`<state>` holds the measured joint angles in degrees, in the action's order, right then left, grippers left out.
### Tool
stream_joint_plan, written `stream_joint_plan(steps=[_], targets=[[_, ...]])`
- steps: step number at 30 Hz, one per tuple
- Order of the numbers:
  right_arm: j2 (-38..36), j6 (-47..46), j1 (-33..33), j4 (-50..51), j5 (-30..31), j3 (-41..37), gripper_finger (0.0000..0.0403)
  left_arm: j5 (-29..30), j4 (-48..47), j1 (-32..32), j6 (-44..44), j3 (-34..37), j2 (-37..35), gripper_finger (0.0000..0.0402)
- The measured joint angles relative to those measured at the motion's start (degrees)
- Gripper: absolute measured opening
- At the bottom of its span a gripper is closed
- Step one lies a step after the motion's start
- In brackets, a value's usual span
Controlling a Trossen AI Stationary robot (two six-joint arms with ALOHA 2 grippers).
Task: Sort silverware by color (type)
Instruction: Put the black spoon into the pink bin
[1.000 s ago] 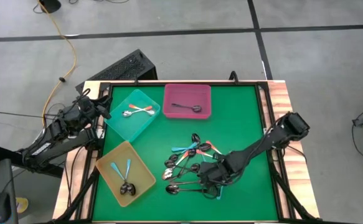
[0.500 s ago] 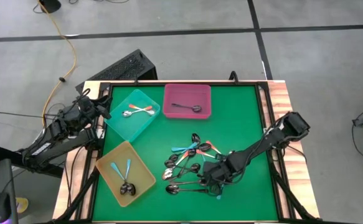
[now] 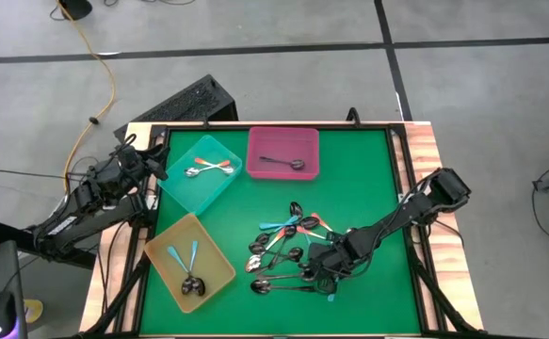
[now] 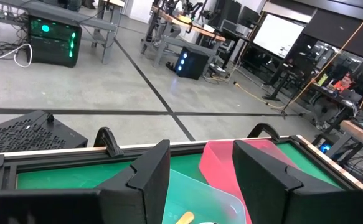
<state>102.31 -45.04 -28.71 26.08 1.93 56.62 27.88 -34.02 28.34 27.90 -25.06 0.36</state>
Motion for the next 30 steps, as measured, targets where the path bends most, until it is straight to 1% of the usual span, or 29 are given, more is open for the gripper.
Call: stream_joint_plan(steps=[10, 15, 22, 25, 30], targets=[[0.14, 0.0, 0.0, 1.36, 0.01, -0.04, 0.0136, 0.0, 0.0, 0.0, 0.0, 0.0, 0.0, 0.0158], [0.78, -0.02, 0.11, 2.26, 1.67, -0.04, 0.0136, 0.0, 0.0, 0.0, 0.0, 0.0, 0.0, 0.0158], [0.95, 0.36, 0.86, 2.58, 1.46, -0.07, 0.0136, 0.0, 0.0, 0.0, -0.01, 0.0, 0.01, 0.0158], [0.97, 0.43, 1.52, 3.16, 1.18, -0.07, 0.0129, 0.0, 0.0, -0.02, -0.02, 0.0, 0.0, 0.0158], [0.97, 1.39, 2.28, 3.55, 0.63, -0.07, 0.0105, -0.03, 0.0, 0.0, -0.02, 0.0, 0.01, 0.0158]])
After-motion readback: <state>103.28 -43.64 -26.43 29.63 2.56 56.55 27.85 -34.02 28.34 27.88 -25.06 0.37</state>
